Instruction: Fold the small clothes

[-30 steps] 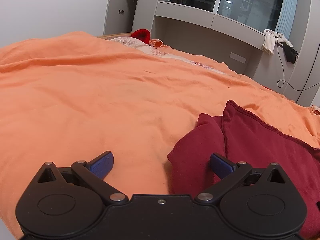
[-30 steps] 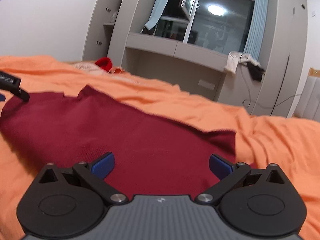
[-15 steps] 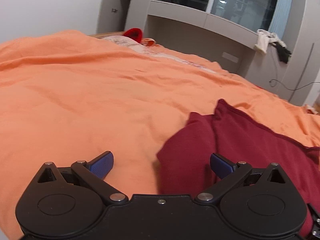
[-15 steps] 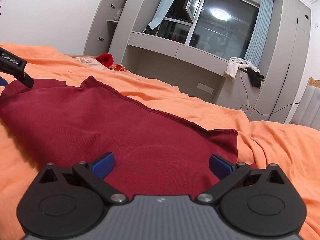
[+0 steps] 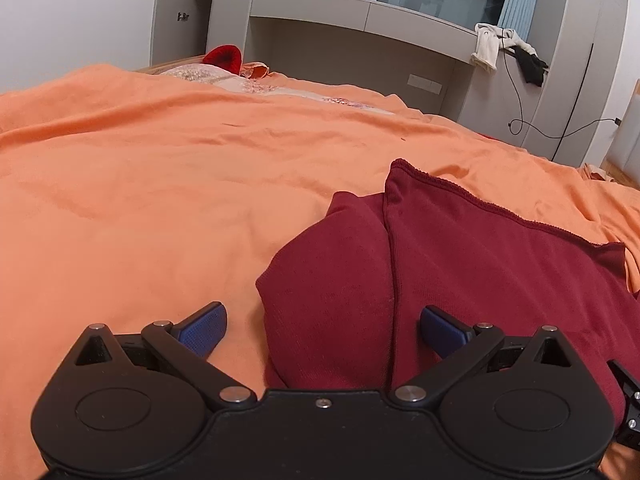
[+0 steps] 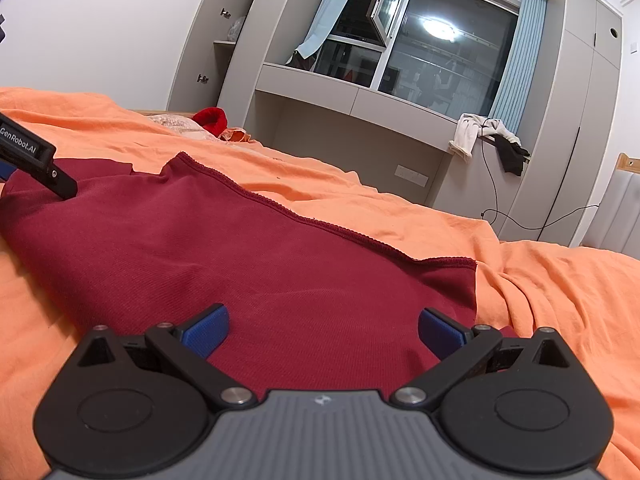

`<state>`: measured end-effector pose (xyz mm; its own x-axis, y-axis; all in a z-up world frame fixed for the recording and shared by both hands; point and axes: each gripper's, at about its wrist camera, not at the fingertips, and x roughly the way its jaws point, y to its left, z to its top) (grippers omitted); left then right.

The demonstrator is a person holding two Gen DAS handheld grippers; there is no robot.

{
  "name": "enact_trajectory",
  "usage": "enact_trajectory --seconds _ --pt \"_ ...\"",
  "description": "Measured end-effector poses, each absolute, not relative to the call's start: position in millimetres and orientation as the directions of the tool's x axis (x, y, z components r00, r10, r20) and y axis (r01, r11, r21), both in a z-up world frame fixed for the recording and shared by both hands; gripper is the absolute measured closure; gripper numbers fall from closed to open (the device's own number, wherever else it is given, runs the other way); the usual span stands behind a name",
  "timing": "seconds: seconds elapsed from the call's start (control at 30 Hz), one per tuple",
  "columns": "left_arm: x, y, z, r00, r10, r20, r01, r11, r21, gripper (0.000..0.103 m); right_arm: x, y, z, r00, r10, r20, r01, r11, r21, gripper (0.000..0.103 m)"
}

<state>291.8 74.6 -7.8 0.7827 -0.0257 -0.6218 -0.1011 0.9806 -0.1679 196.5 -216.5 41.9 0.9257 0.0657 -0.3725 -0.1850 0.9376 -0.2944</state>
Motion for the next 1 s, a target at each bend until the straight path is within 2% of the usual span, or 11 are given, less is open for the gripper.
enact_trajectory --seconds 0.47,0.87,1.0 --pt "296 74 -12 0.779 -0.016 -0.627 -0.105 0.982 -0.155 0.000 197 -217 42 0.925 0.066 -0.373 -0.185 0.938 -0.293 0.000" --pt "314 104 -16 0.768 -0.214 -0.603 0.025 0.952 -0.306 0.001 197 -217 41 0.925 0.066 -0.374 -0.185 0.938 -0.293 0.000" --pt "315 99 -17 0.765 -0.220 -0.606 0.032 0.952 -0.306 0.004 197 -217 41 0.925 0.066 -0.373 -0.185 0.938 -0.293 0.000"
